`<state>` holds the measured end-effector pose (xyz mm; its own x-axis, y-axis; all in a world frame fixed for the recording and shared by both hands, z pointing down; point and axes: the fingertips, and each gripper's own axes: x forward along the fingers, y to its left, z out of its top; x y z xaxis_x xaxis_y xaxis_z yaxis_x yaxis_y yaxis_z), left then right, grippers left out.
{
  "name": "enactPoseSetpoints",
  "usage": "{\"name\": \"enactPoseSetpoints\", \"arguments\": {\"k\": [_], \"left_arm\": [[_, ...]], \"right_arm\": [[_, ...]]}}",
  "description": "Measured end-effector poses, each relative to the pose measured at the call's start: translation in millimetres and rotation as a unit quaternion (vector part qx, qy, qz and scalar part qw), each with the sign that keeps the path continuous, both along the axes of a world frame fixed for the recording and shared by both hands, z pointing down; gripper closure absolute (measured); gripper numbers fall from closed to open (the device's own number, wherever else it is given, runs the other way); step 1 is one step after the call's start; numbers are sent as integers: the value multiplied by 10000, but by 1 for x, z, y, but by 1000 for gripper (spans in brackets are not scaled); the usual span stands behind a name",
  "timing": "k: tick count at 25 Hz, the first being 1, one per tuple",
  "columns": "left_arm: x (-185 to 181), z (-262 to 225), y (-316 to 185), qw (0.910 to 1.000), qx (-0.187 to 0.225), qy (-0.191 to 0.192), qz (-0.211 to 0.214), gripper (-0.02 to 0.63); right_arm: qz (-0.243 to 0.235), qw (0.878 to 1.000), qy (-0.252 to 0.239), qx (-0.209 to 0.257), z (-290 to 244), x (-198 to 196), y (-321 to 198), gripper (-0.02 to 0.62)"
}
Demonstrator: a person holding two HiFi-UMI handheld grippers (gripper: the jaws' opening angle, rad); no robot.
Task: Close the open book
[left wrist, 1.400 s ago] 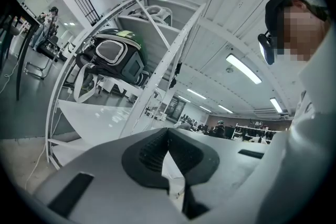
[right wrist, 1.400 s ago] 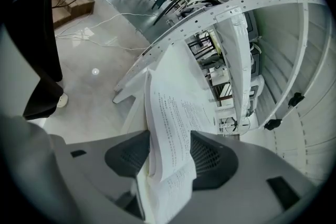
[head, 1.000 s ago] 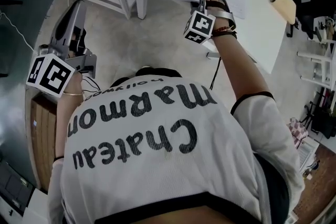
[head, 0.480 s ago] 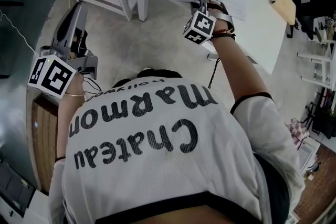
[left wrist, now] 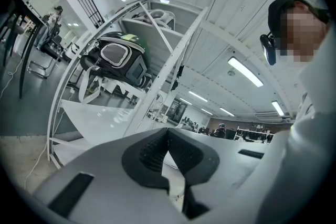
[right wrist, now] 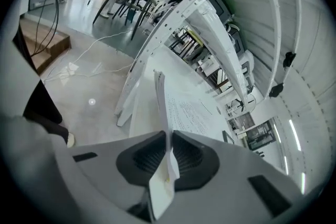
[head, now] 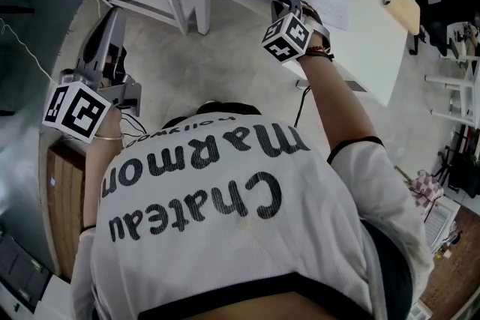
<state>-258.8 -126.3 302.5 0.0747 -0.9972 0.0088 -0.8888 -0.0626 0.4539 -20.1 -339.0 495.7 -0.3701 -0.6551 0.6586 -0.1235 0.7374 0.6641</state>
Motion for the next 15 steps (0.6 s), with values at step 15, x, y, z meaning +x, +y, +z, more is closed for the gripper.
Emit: {"name": "enactPoseSetpoints", "arguments": {"k": [15], "left_arm": [[9,-5,0,10000,44,70,36,583]], "right_arm": [[1179,9766,-1476,-1029,-16,4,-9,538]]}}
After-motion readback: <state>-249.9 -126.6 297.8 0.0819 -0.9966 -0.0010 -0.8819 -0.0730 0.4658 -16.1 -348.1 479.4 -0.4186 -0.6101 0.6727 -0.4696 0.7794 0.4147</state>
